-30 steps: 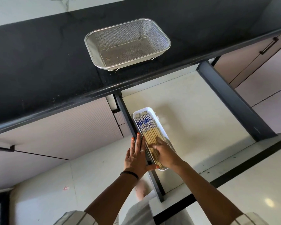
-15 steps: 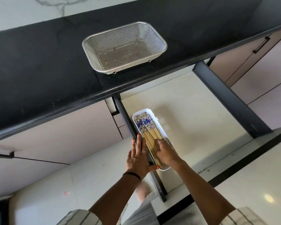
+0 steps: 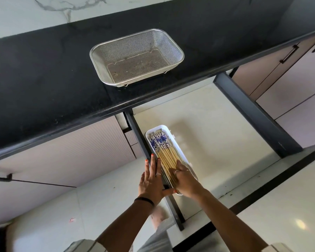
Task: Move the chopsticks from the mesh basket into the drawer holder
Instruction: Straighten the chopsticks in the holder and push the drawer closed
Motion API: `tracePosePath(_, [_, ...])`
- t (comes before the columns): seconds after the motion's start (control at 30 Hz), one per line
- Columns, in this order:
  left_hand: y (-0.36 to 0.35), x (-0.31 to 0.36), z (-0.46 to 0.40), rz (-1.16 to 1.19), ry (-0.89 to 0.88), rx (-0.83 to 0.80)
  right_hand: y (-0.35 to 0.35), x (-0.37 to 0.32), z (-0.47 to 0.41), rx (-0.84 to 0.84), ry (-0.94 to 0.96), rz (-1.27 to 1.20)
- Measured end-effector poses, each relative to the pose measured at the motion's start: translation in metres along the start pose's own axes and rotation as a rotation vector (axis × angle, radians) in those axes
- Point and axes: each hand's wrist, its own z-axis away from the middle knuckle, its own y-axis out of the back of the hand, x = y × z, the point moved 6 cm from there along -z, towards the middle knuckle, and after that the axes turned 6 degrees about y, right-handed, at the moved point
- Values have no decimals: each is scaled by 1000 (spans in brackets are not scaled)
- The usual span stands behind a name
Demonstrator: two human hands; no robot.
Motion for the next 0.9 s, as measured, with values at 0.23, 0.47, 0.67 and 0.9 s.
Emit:
tracePosePath(0.23, [-1,0,-2,-19,8,-10,5,3,0,4,-38,5])
tracePosePath(0.47, [1,2,0,-52,30,-8,-1,2,-1,-44,-84,40])
tracePosePath(0.67, [9,5,4,-55,57,-3,-5,0,7,-129,77,121])
tracePosePath(0.9, [13,16,14,-61,139,-37,-3,2,14,-158,310,233])
